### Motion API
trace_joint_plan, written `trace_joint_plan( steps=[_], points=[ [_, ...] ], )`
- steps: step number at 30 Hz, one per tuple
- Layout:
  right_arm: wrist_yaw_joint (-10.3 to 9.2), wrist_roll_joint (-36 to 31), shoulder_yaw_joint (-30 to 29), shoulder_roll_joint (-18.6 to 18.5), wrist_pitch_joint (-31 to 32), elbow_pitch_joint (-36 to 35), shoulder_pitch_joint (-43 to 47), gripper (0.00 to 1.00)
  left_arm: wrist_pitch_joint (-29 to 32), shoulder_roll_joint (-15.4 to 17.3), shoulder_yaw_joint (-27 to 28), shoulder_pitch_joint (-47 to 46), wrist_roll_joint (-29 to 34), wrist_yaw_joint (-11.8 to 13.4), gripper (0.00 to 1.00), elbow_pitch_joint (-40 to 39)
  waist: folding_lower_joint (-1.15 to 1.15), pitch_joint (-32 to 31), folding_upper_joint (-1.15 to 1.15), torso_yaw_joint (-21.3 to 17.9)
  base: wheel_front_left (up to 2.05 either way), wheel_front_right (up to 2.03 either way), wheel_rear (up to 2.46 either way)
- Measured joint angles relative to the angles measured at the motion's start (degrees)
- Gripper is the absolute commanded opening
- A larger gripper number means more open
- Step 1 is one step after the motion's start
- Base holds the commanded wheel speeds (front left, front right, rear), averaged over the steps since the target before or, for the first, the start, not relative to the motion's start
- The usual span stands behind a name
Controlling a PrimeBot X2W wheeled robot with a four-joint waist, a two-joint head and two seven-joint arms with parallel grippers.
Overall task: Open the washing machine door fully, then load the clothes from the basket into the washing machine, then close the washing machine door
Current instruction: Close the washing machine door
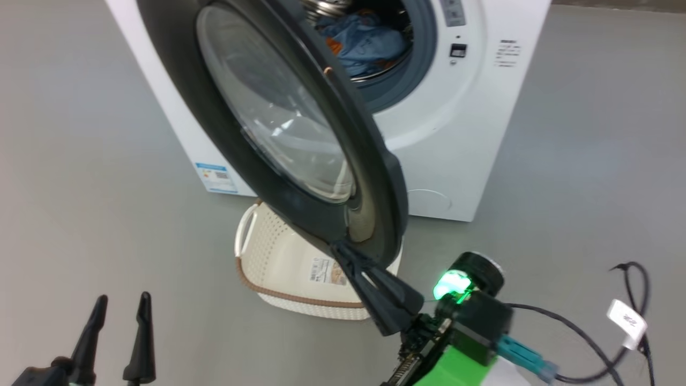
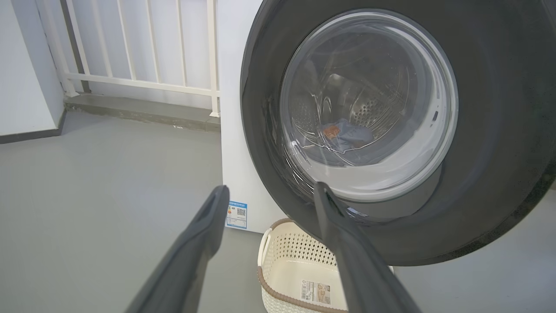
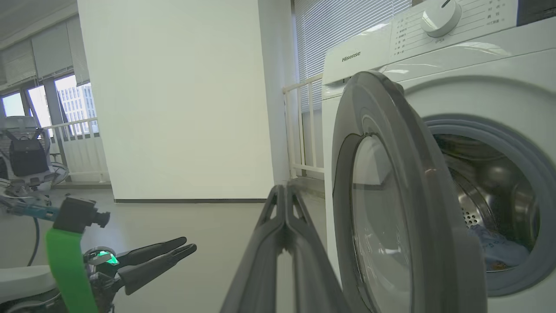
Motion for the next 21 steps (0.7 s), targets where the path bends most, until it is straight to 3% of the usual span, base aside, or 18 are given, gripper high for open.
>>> trace_joint_plan(
  steps=[11, 21],
  points=[
    [0.0, 2.31, -0.71, -0.02, 0.0, 11.6, -1.96, 0.0, 0.0, -0.1, -2.6, -2.59, -1.57, 0.0, 1.0, 0.23, 0.0, 3.54, 0.0, 3.3, 0.0, 0.0, 0.0],
    [0.0, 2.27, -6.5, -0.12, 0.0, 20.47, -6.28, 0.0, 0.0, 0.14, -4.48, -6.71, -3.97, 0.0, 1.0, 0.69, 0.0, 9.16, 0.0, 5.05, 0.0, 0.0, 0.0]
  ],
)
